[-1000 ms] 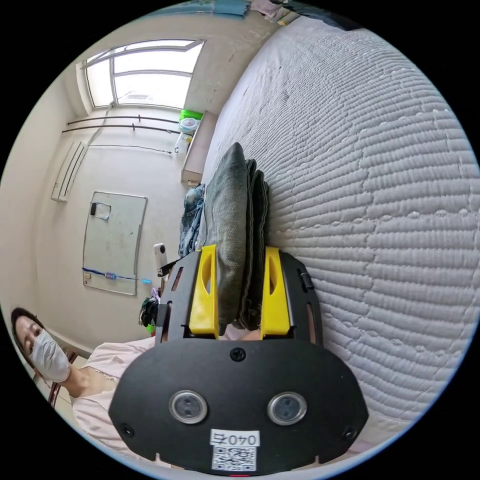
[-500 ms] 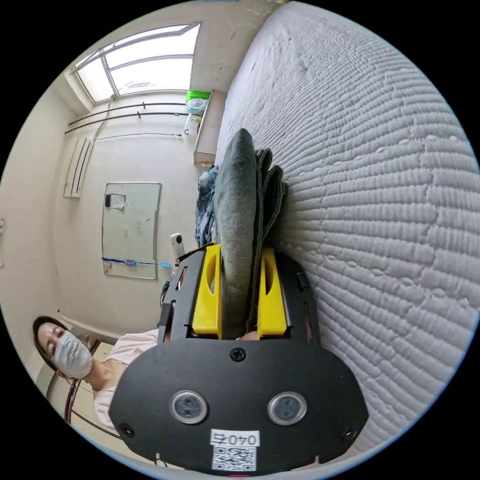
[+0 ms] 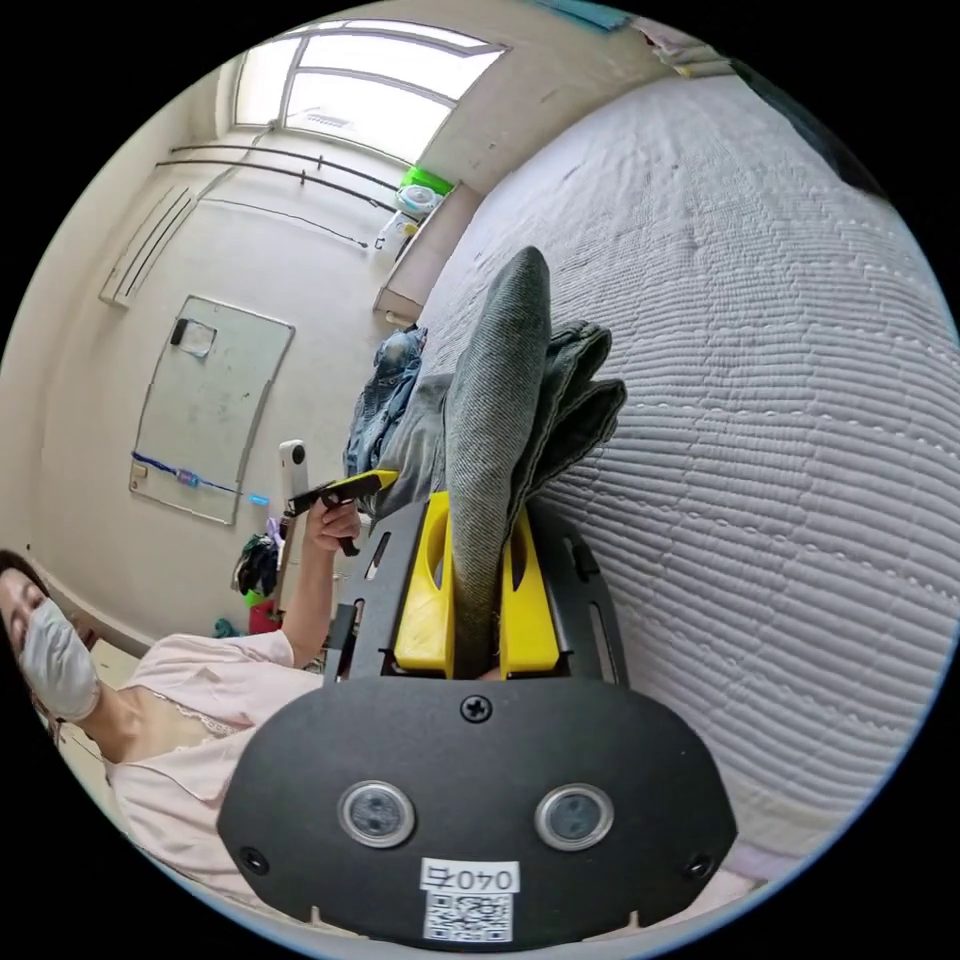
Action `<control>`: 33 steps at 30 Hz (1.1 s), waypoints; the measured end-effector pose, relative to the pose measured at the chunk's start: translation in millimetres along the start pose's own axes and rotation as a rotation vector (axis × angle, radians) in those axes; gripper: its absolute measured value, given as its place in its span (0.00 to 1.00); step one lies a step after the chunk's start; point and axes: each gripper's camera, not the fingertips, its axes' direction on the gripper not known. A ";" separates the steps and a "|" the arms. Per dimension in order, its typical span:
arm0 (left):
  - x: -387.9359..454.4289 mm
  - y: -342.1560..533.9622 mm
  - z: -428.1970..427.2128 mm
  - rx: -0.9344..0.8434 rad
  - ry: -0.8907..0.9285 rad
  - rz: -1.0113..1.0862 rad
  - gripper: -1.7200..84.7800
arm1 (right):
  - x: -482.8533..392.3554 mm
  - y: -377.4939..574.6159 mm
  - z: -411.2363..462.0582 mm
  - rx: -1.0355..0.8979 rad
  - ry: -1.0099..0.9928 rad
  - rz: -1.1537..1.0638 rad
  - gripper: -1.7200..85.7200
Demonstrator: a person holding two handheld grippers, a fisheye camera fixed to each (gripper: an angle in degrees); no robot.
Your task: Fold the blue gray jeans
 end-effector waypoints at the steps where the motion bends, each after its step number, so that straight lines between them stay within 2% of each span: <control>1: 6.4 1.6 2.2 -0.008 -0.012 0.011 0.01 | -7.4 9.2 -6.6 0.010 0.017 -0.012 0.09; 4: 37.7 7.0 16.6 -0.018 -0.045 0.040 0.01 | -18.7 33.9 -19.8 0.042 0.074 -0.012 0.09; 7: 79.0 7.9 25.5 0.066 -0.066 0.057 0.01 | -26.2 60.2 -32.6 0.106 0.129 0.002 0.09; 12: 188.4 -22.4 48.0 0.143 -0.118 0.277 0.01 | -37.0 95.3 -68.6 0.296 0.163 0.031 0.09; 16: 271.7 -68.1 55.2 0.221 -0.155 0.480 0.00 | -56.4 103.7 -133.0 0.556 0.176 0.013 0.09; 19: 353.9 -127.6 45.5 0.343 -0.165 0.642 0.00 | -73.4 89.8 -193.4 0.792 0.165 -0.018 0.09; 21: 426.6 -187.0 34.5 0.492 -0.179 0.743 0.01 | -78.1 70.4 -230.6 0.962 0.121 -0.002 0.09; 23: 472.7 -238.9 27.2 0.589 -0.195 0.700 0.01 | -76.3 29.2 -272.2 1.182 0.037 0.061 0.09; 24: 493.2 -270.7 18.1 0.650 -0.235 0.585 0.01 | -75.9 15.7 -280.7 1.228 0.037 0.084 0.09; 26: 507.0 -292.2 -1.1 0.800 -0.314 0.389 0.01 | -64.9 -35.1 -299.8 1.371 0.022 0.227 0.09; 27: 506.0 -288.3 -12.3 0.879 -0.281 0.326 0.01 | -60.0 -45.8 -301.1 1.400 0.017 0.267 0.09; 29: 495.3 -267.1 -17.5 0.913 -0.185 0.341 0.00 | -32.5 -80.1 -295.1 1.445 0.012 0.449 0.09; 31: 476.6 -234.6 -8.2 0.850 -0.109 0.438 0.00 | -4.4 -97.0 -281.5 1.390 -0.017 0.589 0.09; 33: 438.6 -181.3 15.9 0.726 -0.061 0.556 0.01 | 7.8 -98.2 -270.4 1.403 -0.004 0.613 0.09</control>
